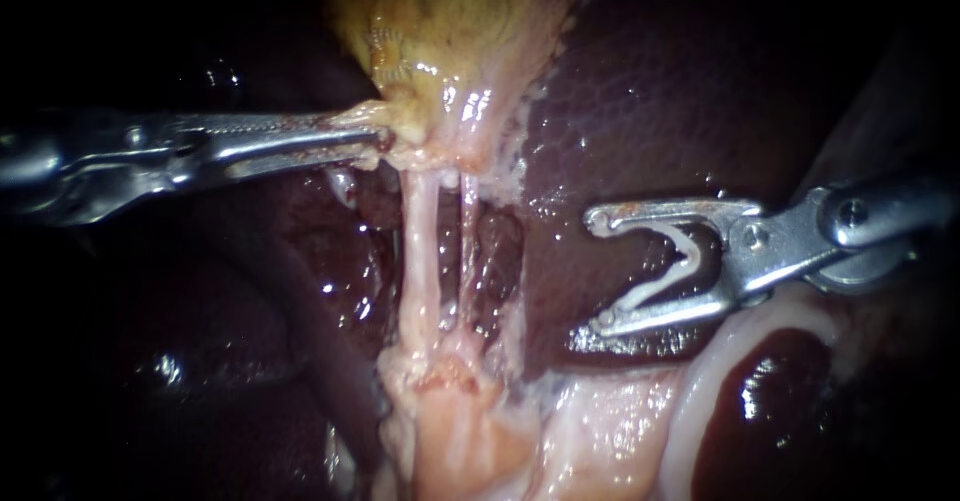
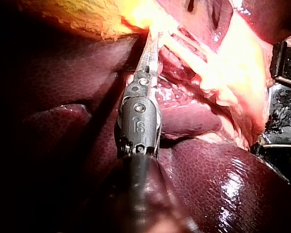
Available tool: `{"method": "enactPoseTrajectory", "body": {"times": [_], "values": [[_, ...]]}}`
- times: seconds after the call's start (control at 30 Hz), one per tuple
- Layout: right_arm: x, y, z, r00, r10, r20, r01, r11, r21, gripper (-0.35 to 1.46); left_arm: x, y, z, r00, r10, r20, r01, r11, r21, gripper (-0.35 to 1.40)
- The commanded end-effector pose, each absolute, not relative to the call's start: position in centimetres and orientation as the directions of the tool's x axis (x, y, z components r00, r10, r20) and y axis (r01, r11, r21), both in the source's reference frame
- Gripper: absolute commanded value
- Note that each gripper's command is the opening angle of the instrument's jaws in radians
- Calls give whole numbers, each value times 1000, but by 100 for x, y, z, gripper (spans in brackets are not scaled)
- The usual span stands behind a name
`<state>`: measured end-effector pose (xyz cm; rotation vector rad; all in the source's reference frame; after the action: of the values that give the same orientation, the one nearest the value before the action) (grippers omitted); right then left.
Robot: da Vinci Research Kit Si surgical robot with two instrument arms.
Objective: Clipping first clip left tube
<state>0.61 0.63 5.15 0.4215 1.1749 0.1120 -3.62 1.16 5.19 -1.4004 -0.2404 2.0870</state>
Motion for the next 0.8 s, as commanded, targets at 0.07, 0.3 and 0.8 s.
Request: {"method": "enactPoseTrajectory", "body": {"times": [0.07, 0.3, 0.8], "values": [[61, 63, 516, 390, 302, -870, 131, 917, 378, 50, -359, 117, 517, -258, 574, -777, -385, -799, -463, -35], [61, 63, 516, 390, 302, -870, 131, 917, 378, 50, -333, 133, 486, -257, 587, -768, -395, -789, -471, -35], [63, 63, 514, 390, 303, -869, 130, 917, 378, 50, -293, 141, 419, -203, 586, -785, -415, -777, -473, -35]]}}
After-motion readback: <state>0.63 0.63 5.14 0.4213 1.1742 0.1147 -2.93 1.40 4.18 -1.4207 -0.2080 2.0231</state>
